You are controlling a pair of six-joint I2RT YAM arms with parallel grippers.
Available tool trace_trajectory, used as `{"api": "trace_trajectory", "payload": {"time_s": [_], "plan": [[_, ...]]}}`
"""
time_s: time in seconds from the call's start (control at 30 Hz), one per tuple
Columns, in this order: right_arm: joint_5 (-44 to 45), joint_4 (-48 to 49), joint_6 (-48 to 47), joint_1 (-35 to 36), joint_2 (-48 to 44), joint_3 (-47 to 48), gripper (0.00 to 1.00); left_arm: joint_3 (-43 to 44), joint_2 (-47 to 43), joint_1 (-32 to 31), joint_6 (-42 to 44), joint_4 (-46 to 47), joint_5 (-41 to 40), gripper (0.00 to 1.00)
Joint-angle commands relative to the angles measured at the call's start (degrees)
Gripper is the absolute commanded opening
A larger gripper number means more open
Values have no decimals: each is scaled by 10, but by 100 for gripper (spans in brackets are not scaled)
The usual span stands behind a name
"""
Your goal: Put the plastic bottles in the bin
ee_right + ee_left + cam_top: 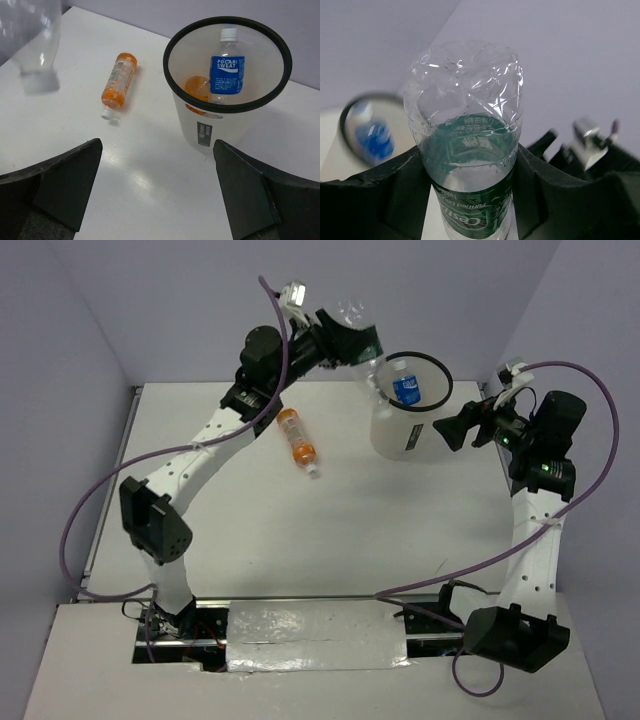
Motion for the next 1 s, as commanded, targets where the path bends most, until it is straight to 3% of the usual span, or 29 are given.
{"api": "trace_trajectory", "payload": {"time_s": [0.0,0.13,0.27,0.37,0.53,0.57,0.67,0.7,0.77,0.8,0.97], "plan": [[-16,-1,1,-7,-26,1,100,107,109,-5,14,140,14,26],[-17,-12,-2,-14,-48,-13,100,238,229,-4,-6,222,-40,20],[-19,-34,-14,-21,-65,-27,100,323,325,-17,44,301,-112,18],[-21,-46,-12,-23,-72,-37,100,319,346,-32,113,344,-162,20],[-29,-49,-7,-25,-75,-45,100,318,373,-48,188,315,-196,26],[-30,-49,-8,-26,-75,-44,100,311,372,-48,190,311,-196,28],[-28,-52,-13,-26,-73,-46,100,290,359,-49,186,294,-210,61],[-28,-52,-14,-26,-72,-48,100,292,356,-50,186,271,-212,80],[-29,-50,-13,-26,-72,-52,100,296,350,-50,185,255,-204,95],[-29,-49,-12,-26,-72,-55,100,298,347,-50,191,252,-200,99],[-33,-40,-6,-27,-71,-67,100,295,319,-47,197,223,-189,99]]}}
